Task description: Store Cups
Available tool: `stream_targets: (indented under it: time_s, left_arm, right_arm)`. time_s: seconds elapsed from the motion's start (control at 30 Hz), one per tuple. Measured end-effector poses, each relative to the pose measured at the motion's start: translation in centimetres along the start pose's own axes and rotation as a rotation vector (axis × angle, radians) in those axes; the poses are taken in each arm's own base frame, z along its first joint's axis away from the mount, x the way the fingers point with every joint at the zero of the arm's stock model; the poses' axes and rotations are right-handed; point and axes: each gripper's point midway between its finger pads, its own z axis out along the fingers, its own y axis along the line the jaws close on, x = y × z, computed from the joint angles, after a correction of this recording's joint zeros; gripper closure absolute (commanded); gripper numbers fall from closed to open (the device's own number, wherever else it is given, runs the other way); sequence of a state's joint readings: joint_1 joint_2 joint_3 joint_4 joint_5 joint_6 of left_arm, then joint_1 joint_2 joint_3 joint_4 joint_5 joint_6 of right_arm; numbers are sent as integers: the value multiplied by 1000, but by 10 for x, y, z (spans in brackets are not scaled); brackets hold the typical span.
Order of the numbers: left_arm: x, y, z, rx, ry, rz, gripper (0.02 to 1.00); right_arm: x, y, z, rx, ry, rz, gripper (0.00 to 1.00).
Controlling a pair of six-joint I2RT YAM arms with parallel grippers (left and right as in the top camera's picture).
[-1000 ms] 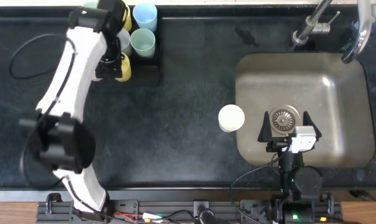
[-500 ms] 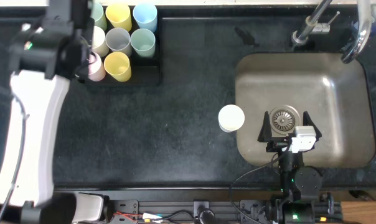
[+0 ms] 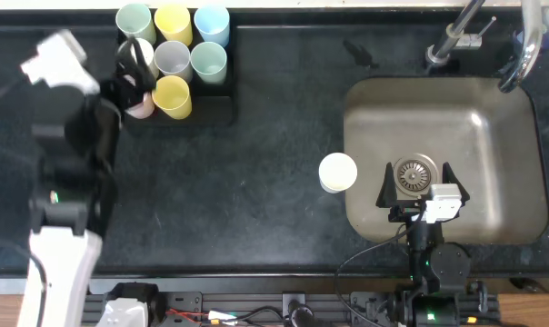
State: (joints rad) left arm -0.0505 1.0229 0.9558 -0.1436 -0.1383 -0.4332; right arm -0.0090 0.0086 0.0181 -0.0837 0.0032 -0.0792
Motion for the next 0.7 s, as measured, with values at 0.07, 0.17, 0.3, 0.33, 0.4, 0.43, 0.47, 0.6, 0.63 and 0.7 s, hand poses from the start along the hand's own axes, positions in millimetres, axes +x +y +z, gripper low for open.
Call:
stream_targets:
  time_s: [0.07,0.17,0.3,0.33,0.4,0.43,0.47,0.6,0.63,0.7]
  left_arm:
    - [-1,0,-14,32,-54,51,18]
    - [-10,-2,-38,82,-172,127,18]
    - [-13,-1,-64,129,-315,196,20]
    - [-10,0,-67,135,-331,211,18]
    - [2,6,-69,141,-350,241,20]
    - [11,11,-69,139,-348,253,18]
    - [20,16,-68,136,-342,263,18]
    - [53,32,-68,126,-316,289,18]
    - [57,35,-70,126,-320,293,18]
    - [62,40,-75,124,-335,294,18]
  right_arm:
    - [0,0,0,0,0,0,5]
    - [0,0,0,0,0,0,5]
    - [0,0,0,0,0,0,5]
    - [0,0,0,0,0,0,5]
    - [0,0,0,0,0,0,5]
    - [0,0,0,0,0,0,5]
    - [0,0,0,0,0,0,5]
    - [0,0,0,0,-1,0,5]
    - [0,0,0,0,0,0,5]
    - [0,0,0,0,0,0,5]
